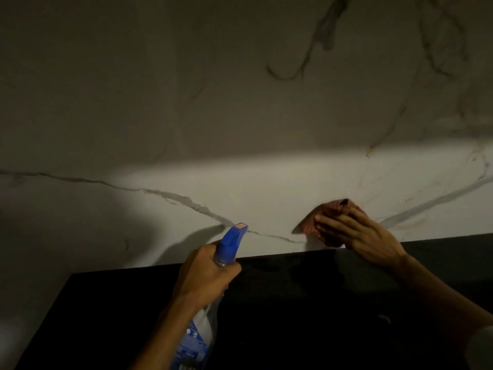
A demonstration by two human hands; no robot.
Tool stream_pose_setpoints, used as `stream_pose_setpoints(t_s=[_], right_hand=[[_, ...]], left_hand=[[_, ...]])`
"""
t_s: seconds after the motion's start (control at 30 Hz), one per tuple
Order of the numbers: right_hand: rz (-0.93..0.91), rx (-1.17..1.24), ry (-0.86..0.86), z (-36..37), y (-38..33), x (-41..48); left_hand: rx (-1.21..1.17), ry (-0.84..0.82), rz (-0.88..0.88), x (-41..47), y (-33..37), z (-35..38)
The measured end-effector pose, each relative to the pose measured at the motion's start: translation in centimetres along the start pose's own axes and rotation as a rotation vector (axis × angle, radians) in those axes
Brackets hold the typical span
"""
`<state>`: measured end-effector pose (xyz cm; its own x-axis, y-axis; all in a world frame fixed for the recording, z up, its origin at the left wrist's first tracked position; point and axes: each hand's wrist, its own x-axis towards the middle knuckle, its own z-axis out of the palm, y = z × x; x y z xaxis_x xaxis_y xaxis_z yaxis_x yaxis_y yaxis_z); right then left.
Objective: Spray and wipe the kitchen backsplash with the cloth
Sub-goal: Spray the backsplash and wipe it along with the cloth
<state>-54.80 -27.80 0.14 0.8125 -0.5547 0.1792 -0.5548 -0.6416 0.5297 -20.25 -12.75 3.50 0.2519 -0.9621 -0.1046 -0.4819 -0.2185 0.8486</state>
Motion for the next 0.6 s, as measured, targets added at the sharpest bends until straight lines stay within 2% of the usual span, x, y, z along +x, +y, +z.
stream_pose_setpoints(t_s=[0.1, 0.2, 0.27, 0.37, 0.43, 0.6], right_hand=[[0.207, 0.081, 0.137, -1.0, 0.1, 0.6], [0.412, 0.246, 0.233, -0.7, -3.4, 1.9], [0.340, 0.260, 0.210, 0.0, -5.7, 2.7], [0.081, 0.148, 0.083, 0.8, -5.8, 2.8], [0.094, 0.149, 0.101, 0.8, -5.1, 2.8], [0.552, 0.458, 0.299, -0.8, -6.0, 3.5]], left_hand=[[0.001, 0.004, 0.021, 0.5, 0.9, 1.4], [-0.030, -0.003, 0.048, 1.0, 1.9, 2.7], [-0.059, -0.014, 0.066, 1.0, 2.4, 3.3], [-0.053, 0.007, 0.070, 1.1, 2.6, 3.7], [-0.054, 0.017, 0.063, 1.3, 2.7, 3.8], [-0.052, -0.037, 0.081, 2.0, 3.8, 4.2]])
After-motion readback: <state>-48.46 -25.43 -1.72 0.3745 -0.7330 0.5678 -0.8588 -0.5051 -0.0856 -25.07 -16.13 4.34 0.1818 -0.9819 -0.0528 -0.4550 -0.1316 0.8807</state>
